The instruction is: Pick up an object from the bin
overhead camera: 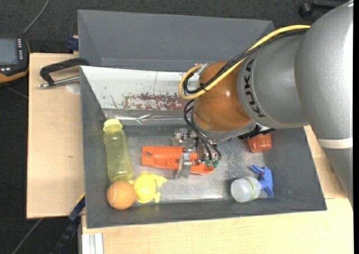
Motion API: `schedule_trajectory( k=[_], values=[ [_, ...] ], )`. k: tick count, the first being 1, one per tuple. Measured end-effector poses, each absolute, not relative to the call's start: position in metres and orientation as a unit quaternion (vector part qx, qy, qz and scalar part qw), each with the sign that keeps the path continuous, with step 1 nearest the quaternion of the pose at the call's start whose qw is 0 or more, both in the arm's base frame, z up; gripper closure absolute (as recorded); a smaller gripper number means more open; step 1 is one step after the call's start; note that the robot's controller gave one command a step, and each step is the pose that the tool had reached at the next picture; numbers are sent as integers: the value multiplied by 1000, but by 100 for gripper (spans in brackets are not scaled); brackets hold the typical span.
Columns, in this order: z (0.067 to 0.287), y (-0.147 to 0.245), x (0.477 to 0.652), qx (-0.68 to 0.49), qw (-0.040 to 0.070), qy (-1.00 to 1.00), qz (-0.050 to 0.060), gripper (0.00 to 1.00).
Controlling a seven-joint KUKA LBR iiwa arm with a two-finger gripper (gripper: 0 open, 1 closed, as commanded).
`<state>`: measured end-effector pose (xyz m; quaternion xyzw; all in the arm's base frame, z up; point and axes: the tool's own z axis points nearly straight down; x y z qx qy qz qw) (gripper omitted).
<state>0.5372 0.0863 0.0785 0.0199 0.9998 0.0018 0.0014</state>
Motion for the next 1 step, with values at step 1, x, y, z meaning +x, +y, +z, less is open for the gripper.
schedule_trajectory(
  k=[1],
  values=[
    [78, 86, 537, 20, 1, 1000, 2, 100]
  ],
)
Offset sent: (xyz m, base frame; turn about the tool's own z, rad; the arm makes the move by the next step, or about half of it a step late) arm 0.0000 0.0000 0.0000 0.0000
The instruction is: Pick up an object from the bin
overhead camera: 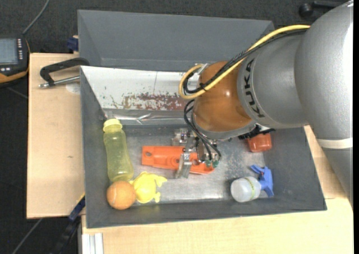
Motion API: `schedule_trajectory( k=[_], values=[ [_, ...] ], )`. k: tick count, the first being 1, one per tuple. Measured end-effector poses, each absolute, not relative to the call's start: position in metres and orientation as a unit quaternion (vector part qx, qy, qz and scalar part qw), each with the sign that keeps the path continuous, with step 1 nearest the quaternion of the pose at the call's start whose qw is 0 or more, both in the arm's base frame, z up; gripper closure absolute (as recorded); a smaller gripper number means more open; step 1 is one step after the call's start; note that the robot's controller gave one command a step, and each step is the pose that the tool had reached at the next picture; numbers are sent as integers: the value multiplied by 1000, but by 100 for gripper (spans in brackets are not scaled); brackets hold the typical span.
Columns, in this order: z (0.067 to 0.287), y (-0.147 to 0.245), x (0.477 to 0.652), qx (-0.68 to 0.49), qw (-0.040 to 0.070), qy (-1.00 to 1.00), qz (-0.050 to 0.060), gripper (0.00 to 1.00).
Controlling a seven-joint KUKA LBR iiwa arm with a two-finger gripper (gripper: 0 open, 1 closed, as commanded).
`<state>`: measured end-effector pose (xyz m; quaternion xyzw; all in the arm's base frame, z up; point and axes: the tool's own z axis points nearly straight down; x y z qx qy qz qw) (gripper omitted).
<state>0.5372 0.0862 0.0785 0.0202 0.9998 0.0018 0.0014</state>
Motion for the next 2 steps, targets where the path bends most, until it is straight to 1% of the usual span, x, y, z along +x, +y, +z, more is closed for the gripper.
schedule_trajectory(
  k=[2],
  values=[
    [78, 86, 537, 20, 1, 1000, 2, 100]
  ],
)
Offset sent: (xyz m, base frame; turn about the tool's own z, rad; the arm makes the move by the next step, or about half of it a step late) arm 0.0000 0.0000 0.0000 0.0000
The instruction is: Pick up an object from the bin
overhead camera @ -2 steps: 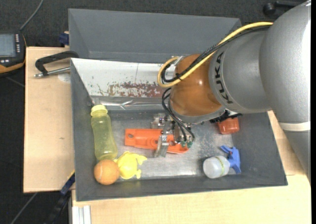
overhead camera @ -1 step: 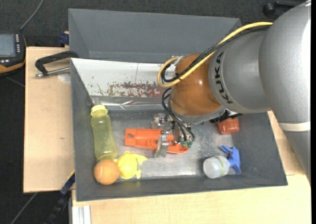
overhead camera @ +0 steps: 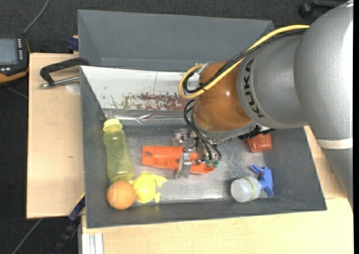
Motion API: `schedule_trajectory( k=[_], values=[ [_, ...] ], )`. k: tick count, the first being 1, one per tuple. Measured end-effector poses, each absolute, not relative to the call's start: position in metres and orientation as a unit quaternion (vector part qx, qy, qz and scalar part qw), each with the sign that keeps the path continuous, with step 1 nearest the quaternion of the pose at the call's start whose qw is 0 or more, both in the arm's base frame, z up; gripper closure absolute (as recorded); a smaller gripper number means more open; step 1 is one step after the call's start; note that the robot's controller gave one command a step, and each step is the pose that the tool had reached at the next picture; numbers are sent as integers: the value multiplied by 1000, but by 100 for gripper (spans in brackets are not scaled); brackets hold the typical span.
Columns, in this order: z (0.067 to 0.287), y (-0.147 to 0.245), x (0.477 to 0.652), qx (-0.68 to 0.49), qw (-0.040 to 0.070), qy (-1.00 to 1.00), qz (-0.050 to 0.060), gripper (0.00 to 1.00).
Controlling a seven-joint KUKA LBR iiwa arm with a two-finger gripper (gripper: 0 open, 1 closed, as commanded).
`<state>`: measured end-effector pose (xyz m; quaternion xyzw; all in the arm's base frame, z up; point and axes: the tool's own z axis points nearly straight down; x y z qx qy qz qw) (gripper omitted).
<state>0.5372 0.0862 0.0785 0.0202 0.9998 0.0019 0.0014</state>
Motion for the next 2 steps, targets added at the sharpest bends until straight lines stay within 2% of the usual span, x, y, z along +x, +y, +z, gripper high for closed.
schedule_trajectory(
  k=[2],
  values=[
    [78, 86, 537, 20, 1, 1000, 2, 100]
  ],
)
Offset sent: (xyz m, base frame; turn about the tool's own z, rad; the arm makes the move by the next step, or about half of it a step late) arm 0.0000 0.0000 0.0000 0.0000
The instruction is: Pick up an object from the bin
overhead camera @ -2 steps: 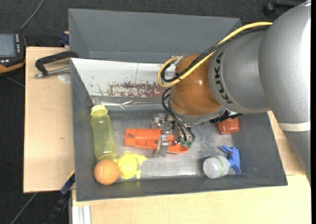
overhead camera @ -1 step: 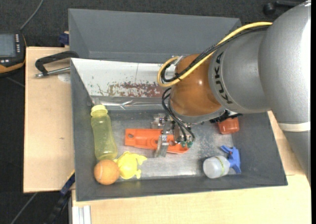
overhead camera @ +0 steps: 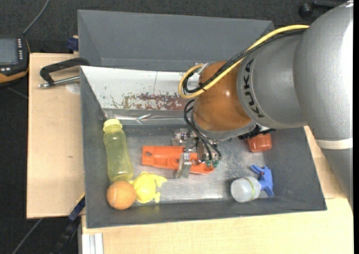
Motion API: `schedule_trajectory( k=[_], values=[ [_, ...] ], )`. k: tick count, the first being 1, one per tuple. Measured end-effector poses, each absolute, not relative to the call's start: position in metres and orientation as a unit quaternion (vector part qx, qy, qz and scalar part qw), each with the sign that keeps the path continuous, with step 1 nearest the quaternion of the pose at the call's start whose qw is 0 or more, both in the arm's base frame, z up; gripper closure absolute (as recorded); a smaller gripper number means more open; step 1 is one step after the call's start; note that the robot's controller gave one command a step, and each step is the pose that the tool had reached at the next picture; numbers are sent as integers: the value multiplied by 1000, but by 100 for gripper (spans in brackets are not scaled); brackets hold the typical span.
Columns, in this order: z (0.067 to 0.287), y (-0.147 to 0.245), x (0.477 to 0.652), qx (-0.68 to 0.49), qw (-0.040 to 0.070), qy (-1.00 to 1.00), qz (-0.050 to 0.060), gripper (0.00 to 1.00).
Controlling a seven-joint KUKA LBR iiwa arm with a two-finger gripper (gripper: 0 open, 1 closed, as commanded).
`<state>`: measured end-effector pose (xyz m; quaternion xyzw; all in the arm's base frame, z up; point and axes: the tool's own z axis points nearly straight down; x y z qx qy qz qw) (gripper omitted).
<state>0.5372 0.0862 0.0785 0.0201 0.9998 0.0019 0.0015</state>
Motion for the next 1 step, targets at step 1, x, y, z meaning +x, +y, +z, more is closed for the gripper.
schedule_trajectory(
  k=[1],
  values=[
    [78, 86, 537, 20, 1, 1000, 2, 100]
  ],
)
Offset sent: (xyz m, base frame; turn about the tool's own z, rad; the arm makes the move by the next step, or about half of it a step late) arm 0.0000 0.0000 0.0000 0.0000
